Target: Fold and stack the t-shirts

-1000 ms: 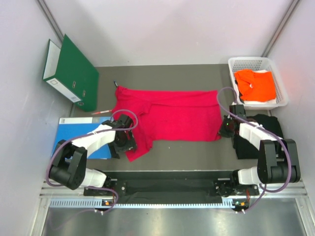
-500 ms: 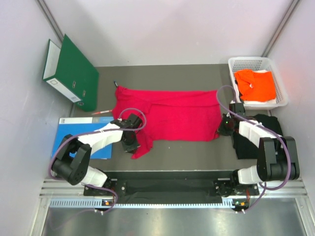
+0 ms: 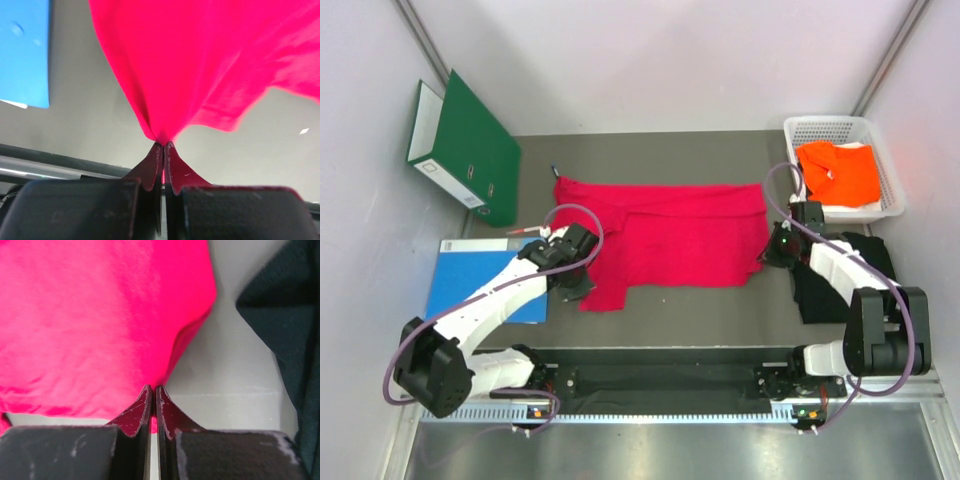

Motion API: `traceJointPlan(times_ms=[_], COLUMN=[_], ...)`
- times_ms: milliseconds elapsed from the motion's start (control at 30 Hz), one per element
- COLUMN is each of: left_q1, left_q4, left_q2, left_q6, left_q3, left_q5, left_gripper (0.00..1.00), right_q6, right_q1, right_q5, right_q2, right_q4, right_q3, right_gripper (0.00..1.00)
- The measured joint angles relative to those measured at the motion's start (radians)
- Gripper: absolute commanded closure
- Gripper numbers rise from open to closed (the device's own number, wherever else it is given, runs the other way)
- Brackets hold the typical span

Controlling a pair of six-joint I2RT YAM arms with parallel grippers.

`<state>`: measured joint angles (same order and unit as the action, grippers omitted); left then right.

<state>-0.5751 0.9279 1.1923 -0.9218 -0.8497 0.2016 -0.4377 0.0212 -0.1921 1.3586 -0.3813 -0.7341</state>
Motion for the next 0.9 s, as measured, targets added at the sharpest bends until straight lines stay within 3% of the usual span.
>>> traceJointPlan(times_ms=[367, 900], left_q1=[0.034, 0.28], left_q4=[0.031, -0.02], left_q2=[0.152, 0.343], left_q6=[0.04, 0.196], left_q3=[-0.193, -0.488], left_q5=[0.105, 0.068], left_gripper=[1.0, 1.0], right_q6=[0.019, 0.033], right_q1=[-0.058, -0.105], right_q5=[-0.051, -0.113], right_q2=[0.044, 0.318], right_q4=[-0.008, 0.065], right_q3=[-0.105, -0.272], right_gripper=[1.0, 1.0])
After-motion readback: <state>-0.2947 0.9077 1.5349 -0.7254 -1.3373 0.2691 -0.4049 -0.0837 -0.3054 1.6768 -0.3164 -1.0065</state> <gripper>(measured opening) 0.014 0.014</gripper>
